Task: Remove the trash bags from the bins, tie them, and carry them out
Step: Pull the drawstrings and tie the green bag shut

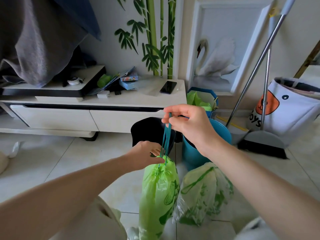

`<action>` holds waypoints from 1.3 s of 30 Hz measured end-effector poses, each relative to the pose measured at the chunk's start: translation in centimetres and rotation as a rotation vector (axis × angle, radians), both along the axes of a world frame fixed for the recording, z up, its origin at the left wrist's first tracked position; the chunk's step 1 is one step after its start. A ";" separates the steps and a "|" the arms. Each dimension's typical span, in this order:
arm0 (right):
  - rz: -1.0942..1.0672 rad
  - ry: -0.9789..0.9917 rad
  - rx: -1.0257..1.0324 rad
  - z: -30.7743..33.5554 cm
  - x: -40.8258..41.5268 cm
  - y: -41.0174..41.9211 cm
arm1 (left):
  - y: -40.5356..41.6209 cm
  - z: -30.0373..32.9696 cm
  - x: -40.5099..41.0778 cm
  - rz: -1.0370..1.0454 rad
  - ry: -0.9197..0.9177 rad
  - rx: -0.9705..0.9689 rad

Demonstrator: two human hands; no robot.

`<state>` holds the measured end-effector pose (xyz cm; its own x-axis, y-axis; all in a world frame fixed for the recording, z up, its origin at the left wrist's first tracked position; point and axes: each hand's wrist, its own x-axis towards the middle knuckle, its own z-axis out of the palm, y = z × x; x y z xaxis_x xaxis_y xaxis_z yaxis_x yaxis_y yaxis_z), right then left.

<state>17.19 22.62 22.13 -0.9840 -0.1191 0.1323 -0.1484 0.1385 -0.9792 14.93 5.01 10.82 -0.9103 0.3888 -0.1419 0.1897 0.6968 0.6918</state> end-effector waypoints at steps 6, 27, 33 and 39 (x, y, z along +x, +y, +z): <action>0.007 0.058 -0.029 0.1 0.1 -0.6 | 1.0 0.5 0.3 0.124 -0.051 0.131; -0.254 -0.041 0.243 -2.4 -2.6 4.4 | -0.9 1.6 0.3 0.218 -0.327 0.294; -0.246 0.073 0.327 -1.9 -2.2 4.5 | -1.2 1.3 0.2 0.327 -0.274 0.300; -0.033 0.282 0.429 -1.1 -0.7 1.8 | -0.4 0.8 0.2 0.174 -0.128 0.100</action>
<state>16.46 24.44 21.00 -0.9213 -0.1901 0.3394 -0.3873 0.5283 -0.7556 15.09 4.61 11.62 -0.9419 0.2453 -0.2294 -0.0215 0.6377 0.7699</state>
